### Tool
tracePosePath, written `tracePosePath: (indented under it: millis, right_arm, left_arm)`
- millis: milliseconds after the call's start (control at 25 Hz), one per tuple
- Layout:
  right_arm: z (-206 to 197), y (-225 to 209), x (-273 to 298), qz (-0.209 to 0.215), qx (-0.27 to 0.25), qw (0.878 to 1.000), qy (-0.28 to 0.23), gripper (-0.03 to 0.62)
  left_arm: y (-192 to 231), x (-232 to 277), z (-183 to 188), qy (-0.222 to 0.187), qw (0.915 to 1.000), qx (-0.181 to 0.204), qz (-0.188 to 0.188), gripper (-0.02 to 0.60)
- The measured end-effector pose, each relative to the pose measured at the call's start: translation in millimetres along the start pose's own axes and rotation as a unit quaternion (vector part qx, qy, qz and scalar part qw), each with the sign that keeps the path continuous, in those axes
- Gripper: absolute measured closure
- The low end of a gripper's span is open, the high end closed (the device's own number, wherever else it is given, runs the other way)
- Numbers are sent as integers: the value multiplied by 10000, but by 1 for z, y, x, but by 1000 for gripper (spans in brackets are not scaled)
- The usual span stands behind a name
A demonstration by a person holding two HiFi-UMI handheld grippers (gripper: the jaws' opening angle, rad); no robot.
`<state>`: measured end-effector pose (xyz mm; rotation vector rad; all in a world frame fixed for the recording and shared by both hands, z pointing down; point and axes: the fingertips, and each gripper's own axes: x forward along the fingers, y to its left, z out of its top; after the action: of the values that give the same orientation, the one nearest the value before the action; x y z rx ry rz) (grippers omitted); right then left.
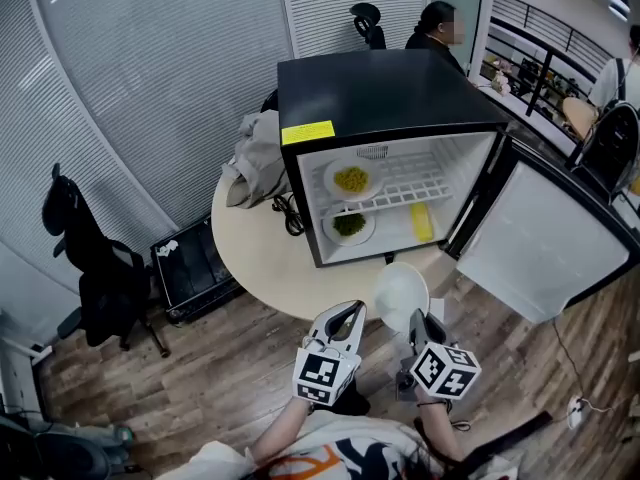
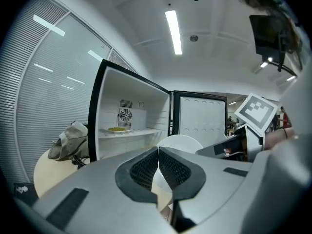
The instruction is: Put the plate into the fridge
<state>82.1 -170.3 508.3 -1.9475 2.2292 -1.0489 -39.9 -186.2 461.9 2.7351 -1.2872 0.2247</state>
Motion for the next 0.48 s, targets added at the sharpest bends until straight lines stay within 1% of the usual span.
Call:
tracePosePath:
  millis: [240,480]
  right_arm:
    - [19,3,26,-184,208,9994,-223,571]
    - [38,3,23,-347,354,9979,-414,571]
  left_arm:
    - [27,24,4,-21,9996,34,-284,568]
    - [35,31,7,-52,9987,-152,-480,568]
